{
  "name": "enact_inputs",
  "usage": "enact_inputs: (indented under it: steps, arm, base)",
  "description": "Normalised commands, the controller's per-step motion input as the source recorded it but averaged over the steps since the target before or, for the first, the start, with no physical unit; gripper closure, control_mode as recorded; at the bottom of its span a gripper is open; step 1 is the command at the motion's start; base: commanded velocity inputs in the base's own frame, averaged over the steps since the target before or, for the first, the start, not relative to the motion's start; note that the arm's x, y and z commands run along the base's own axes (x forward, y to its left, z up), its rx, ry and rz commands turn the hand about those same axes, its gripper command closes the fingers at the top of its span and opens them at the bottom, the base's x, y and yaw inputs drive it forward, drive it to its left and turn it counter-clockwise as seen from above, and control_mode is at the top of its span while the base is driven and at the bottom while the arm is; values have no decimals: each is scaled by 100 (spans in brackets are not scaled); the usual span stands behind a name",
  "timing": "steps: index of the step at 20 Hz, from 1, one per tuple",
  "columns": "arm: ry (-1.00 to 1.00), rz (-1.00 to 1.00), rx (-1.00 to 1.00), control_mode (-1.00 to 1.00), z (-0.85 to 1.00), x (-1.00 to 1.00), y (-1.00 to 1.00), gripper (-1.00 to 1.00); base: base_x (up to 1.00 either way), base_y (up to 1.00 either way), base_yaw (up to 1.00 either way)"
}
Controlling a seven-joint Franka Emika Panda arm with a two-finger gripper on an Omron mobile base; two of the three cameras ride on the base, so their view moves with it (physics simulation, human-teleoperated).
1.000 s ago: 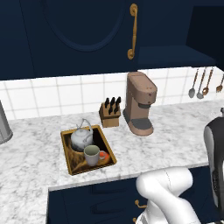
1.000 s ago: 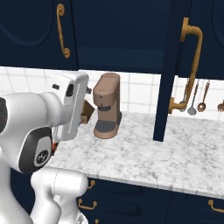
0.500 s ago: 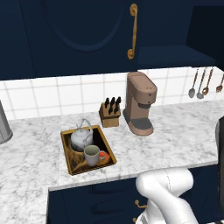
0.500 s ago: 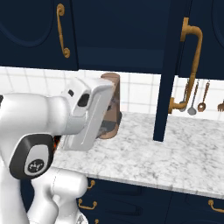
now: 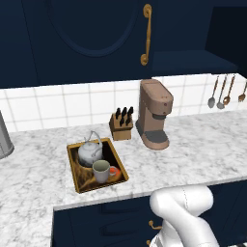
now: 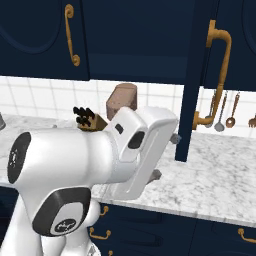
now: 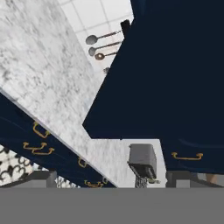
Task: Pick the kettle from the counter and place it on the tray. Then pick the mug from the cabinet and place it on the tray. Then close the cabinet doors.
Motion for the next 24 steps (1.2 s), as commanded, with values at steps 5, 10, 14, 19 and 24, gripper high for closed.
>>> enact_inputs:
  steps: [5,10,14,19,24]
  arm:
    - [15,-9,0,-100,9,0,-74,-100]
    - [21,-9,0,-100,5,16,-68,-100]
    - [31,-2,0,-100,0,51,-59,-100]
    - [15,7,-1,-100,-11,53,-23,-100]
    - [0,28,-5,-100,-28,57,9,-100]
  base:
    - [0,0,0]
    - [0,0,0]
    - [0,0,0]
    - [0,0,0]
    - [0,0,0]
